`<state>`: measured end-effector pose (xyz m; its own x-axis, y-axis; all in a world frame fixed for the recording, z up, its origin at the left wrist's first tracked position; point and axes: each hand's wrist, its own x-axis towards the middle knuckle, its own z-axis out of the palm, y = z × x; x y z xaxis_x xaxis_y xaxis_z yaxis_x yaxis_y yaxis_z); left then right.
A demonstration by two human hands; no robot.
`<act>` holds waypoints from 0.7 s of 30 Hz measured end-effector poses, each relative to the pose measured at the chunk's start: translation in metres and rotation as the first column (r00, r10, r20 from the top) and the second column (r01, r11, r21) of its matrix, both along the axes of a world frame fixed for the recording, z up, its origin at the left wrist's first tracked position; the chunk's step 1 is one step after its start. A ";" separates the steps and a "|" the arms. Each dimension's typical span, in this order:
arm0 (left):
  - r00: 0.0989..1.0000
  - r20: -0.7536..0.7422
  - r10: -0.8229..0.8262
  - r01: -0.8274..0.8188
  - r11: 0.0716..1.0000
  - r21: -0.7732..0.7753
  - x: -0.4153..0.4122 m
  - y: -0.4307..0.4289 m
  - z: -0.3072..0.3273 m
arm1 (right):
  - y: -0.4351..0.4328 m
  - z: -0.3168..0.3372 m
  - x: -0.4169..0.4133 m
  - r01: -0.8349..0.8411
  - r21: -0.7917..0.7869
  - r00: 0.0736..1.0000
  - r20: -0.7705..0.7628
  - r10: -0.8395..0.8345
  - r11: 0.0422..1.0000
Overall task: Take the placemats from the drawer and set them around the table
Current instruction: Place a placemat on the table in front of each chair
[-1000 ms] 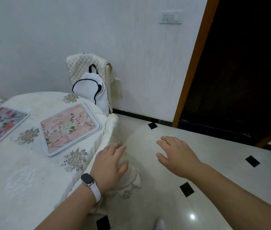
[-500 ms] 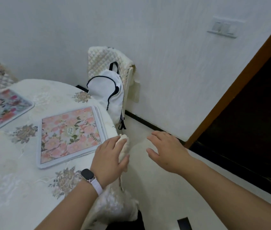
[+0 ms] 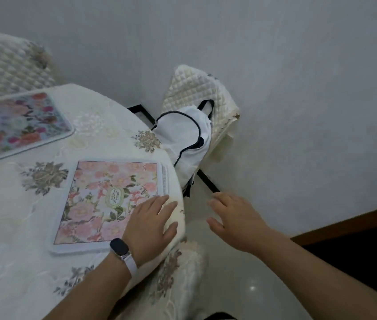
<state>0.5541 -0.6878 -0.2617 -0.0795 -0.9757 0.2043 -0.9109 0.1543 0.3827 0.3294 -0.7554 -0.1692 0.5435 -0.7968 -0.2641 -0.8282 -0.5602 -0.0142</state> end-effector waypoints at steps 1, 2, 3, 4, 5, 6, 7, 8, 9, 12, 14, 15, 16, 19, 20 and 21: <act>0.999 -0.011 0.036 -0.036 0.999 0.006 0.008 0.002 -0.001 | -0.008 0.000 0.011 -0.036 0.003 0.999 -0.010 0.036 0.999; 0.997 -0.025 0.076 -0.076 0.997 0.013 0.016 0.006 -0.002 | -0.015 -0.001 0.024 -0.074 0.016 0.997 -0.016 0.074 0.997; 0.992 -0.033 0.119 -0.119 0.993 0.017 0.025 0.010 -0.004 | -0.021 -0.002 0.038 -0.117 0.030 0.993 -0.015 0.117 0.993; 0.986 -0.033 0.163 -0.162 0.987 0.016 0.033 0.016 -0.006 | -0.027 -0.004 0.053 -0.167 0.037 0.986 -0.012 0.168 0.985; 0.978 -0.028 0.205 -0.205 0.979 0.014 0.041 0.022 -0.008 | -0.033 -0.005 0.068 -0.218 0.039 0.976 -0.014 0.219 0.975; 0.970 -0.020 0.243 -0.243 0.970 0.021 0.048 0.027 -0.010 | -0.037 -0.008 0.083 -0.261 0.045 0.965 -0.018 0.262 0.964; 0.960 -0.010 0.280 -0.280 0.960 0.031 0.055 0.034 -0.012 | -0.040 -0.011 0.097 -0.301 0.053 0.953 -0.017 0.302 0.952; 0.948 -0.001 0.318 -0.317 0.947 0.046 0.062 0.040 -0.014 | -0.043 -0.015 0.110 -0.345 0.057 0.938 -0.012 0.346 0.937; 0.935 0.005 0.355 -0.355 0.933 0.059 0.068 0.046 -0.015 | -0.045 -0.019 0.122 -0.390 0.057 0.920 -0.009 0.391 0.919; 0.891 0.004 0.454 -0.453 0.888 0.077 0.078 0.059 -0.019 | -0.050 -0.034 0.147 -0.492 0.097 0.869 -0.014 0.495 0.865; 0.862 0.012 0.506 -0.505 0.858 0.092 0.079 0.063 -0.025 | -0.056 -0.044 0.156 -0.540 0.127 0.838 -0.012 0.546 0.832; 0.849 0.034 0.528 -0.528 0.843 0.101 0.078 0.064 -0.028 | -0.061 -0.050 0.159 -0.567 0.130 0.820 -0.008 0.572 0.814; 0.832 0.062 0.551 -0.554 0.826 0.107 0.076 0.062 -0.031 | -0.068 -0.057 0.162 -0.591 0.136 0.803 -0.001 0.596 0.795; 0.767 0.130 0.628 -0.641 0.753 0.146 0.064 0.048 -0.031 | -0.096 -0.081 0.173 -0.645 0.188 0.757 0.019 0.653 0.741; 0.748 0.144 0.648 -0.664 0.730 0.164 0.058 0.044 -0.031 | -0.105 -0.089 0.176 -0.659 0.198 0.745 0.034 0.666 0.726; 0.730 0.160 0.664 -0.683 0.709 0.174 0.053 0.039 -0.031 | -0.114 -0.097 0.180 -0.670 0.202 0.736 0.057 0.674 0.714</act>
